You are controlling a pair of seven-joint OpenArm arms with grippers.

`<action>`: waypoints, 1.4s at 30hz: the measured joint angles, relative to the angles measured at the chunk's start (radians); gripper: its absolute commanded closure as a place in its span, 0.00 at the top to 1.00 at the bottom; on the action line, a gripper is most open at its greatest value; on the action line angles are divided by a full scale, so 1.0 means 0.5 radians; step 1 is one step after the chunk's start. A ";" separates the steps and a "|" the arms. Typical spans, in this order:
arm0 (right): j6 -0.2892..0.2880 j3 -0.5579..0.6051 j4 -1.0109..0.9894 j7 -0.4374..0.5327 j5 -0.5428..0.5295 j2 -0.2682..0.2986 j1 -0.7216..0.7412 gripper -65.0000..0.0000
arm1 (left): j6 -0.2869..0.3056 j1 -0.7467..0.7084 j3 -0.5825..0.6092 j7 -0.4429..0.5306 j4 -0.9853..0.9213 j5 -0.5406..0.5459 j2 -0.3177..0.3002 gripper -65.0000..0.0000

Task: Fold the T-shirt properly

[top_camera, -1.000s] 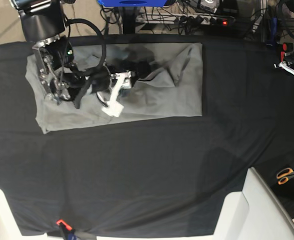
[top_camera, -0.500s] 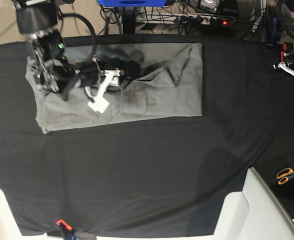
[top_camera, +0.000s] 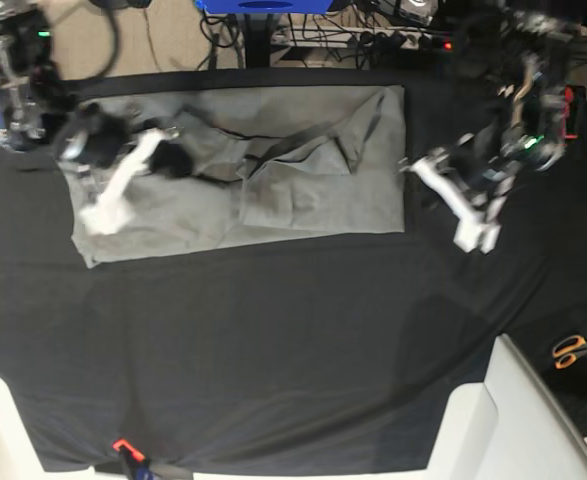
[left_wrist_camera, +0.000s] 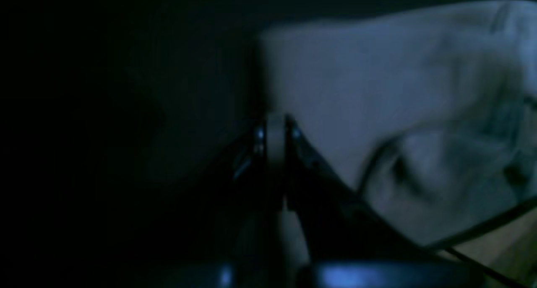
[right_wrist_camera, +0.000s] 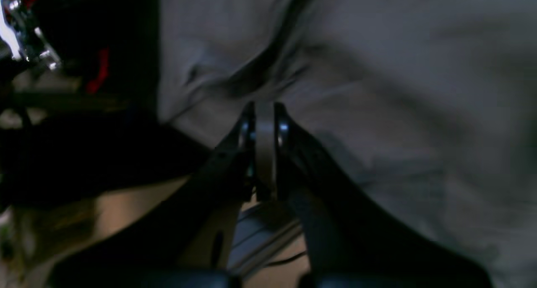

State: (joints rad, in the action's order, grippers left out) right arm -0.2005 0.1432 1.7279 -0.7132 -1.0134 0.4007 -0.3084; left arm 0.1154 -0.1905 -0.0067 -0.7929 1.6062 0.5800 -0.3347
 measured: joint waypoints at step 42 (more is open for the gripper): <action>-0.002 -0.274 0.001 0.253 -0.002 0.124 -0.316 0.01 | -0.066 0.111 0.449 -0.173 0.037 -0.711 0.326 0.00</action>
State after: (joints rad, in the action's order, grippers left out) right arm -0.2012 0.0063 1.7283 -0.5865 -1.0145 0.4625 -0.4664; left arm 0.0826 -0.1352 0.2180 -0.8795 1.6249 0.2245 -0.1719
